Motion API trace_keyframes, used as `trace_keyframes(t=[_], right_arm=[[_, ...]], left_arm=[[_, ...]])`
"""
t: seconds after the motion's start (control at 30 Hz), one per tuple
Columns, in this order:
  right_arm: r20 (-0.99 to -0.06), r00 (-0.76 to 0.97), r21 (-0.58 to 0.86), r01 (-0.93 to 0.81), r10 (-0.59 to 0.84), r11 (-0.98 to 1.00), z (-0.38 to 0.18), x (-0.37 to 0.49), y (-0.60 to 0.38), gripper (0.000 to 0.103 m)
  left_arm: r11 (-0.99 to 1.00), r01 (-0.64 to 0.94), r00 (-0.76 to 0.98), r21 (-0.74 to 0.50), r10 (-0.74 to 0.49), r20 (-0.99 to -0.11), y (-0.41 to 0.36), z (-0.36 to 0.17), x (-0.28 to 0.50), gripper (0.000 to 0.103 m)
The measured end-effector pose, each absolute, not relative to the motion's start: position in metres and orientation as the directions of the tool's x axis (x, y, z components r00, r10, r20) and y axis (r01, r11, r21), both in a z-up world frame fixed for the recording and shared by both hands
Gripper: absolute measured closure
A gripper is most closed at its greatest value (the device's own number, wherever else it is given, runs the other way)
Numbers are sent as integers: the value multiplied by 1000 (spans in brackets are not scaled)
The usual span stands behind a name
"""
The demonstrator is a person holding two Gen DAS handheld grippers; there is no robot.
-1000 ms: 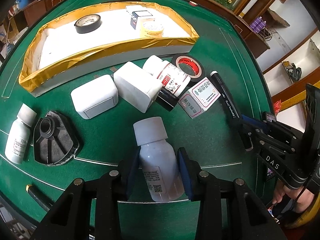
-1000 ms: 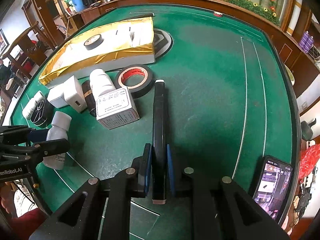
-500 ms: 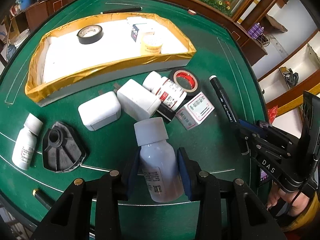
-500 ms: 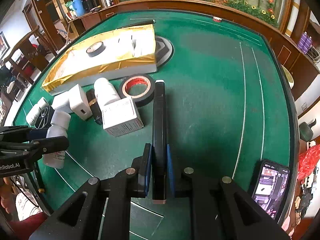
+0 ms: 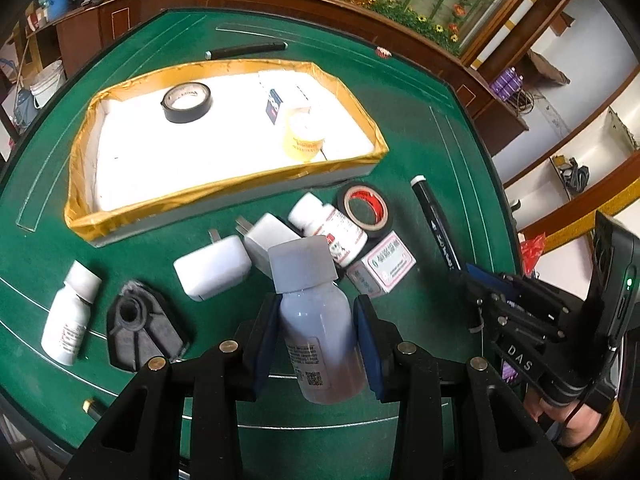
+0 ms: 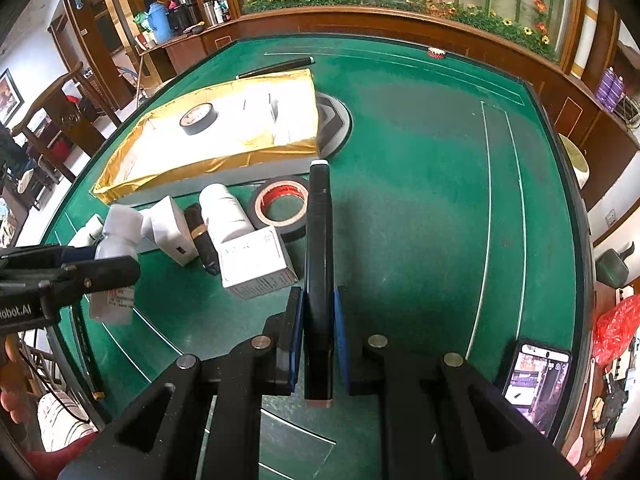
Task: Organize rigid objects
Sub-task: 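Carry white bottle into foam tray with left tool while right tool carries black marker there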
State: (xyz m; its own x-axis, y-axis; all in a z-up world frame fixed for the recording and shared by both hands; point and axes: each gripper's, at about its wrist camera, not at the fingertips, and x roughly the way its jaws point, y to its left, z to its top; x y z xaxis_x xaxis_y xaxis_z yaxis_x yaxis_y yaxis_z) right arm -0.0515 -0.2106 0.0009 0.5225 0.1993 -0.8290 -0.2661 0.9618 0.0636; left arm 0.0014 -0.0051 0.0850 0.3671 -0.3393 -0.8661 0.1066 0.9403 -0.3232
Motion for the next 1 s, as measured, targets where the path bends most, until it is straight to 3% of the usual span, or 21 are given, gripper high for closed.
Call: trace_keyframes(t=[1.0], right_arm=[[-805,544,73,-304,236,950,24,-26,-176,89]], left_arm=[[940,96,418,-327,-337,-844,23,106,42,65]])
